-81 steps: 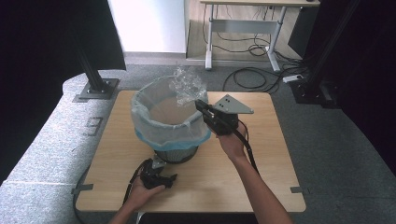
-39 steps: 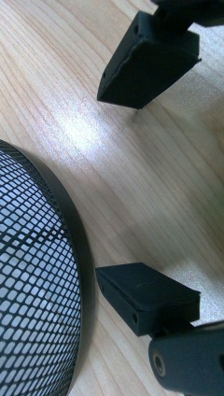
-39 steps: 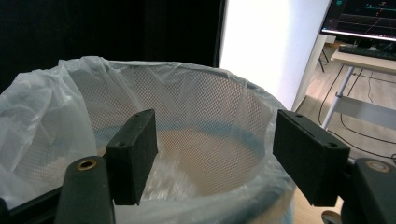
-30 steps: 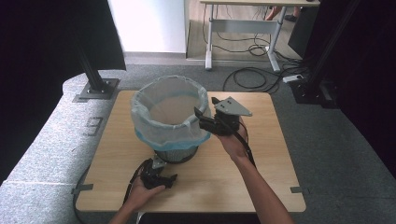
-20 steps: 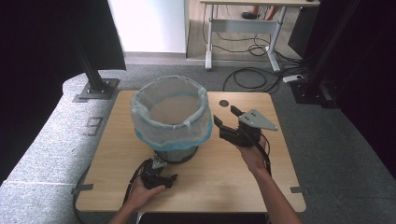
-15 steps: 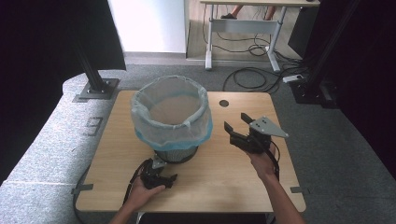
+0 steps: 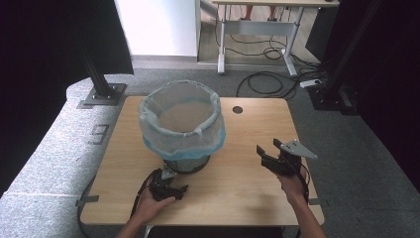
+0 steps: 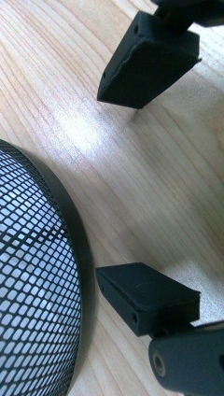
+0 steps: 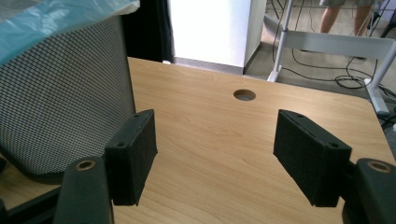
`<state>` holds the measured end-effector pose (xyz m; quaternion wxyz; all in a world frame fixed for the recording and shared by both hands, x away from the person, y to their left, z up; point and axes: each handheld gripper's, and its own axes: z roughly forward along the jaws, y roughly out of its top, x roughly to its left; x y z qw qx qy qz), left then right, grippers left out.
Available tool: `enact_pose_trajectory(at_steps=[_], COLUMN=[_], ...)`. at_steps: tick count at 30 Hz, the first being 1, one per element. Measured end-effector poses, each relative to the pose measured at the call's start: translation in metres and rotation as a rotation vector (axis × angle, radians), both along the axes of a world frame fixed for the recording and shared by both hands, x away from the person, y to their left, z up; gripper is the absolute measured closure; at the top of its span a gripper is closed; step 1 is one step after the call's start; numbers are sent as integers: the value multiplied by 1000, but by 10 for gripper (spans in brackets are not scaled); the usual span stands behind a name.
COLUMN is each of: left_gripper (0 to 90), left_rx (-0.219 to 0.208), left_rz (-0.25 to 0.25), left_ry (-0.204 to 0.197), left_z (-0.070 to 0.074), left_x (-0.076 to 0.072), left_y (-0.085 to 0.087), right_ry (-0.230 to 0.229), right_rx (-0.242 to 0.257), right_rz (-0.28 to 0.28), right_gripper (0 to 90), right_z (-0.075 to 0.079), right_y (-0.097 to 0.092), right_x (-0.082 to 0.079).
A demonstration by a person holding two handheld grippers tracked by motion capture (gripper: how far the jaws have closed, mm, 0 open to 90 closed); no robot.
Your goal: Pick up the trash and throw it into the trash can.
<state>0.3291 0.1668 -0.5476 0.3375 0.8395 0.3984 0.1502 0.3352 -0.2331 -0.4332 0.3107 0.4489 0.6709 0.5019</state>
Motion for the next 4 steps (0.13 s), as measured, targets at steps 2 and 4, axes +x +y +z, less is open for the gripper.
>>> enact_pose_trajectory(at_steps=[2,4], left_gripper=[142,142], left_rx=[0,1], left_rz=[0,-1], left_ry=[0,0], left_z=[0,0], left_x=[0,0], left_y=[0,0], right_ry=[4,7], right_rx=[3,2], right_rz=[-5,-9], right_gripper=[289,287], right_z=[-3,-5], right_y=[-2,-2], right_x=[1,1])
